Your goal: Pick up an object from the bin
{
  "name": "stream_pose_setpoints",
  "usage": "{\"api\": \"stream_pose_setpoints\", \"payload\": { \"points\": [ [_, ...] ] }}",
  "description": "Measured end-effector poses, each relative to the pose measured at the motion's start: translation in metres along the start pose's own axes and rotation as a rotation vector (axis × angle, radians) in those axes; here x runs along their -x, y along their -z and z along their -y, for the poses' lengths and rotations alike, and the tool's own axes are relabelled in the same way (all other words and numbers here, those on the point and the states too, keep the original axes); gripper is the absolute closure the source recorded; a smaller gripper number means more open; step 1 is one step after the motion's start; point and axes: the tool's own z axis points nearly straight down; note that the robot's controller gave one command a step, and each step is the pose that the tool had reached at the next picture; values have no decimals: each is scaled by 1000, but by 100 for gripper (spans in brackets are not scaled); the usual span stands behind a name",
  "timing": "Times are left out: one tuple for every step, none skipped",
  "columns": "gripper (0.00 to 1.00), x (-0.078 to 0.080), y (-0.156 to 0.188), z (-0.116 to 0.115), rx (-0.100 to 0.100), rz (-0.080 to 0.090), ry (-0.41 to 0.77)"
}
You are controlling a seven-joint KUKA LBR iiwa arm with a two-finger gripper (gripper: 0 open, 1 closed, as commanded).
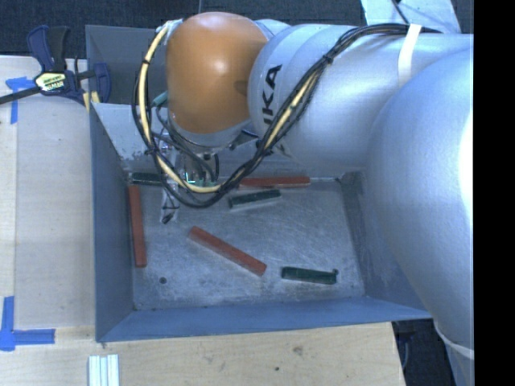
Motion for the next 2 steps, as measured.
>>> {"api": "stream_pose_setpoints", "payload": {
  "points": [
    [0, -44, -130, 71, -3, 0, 122],
    [0, -49, -126, 141, -2, 6, 0]
  ]
}}
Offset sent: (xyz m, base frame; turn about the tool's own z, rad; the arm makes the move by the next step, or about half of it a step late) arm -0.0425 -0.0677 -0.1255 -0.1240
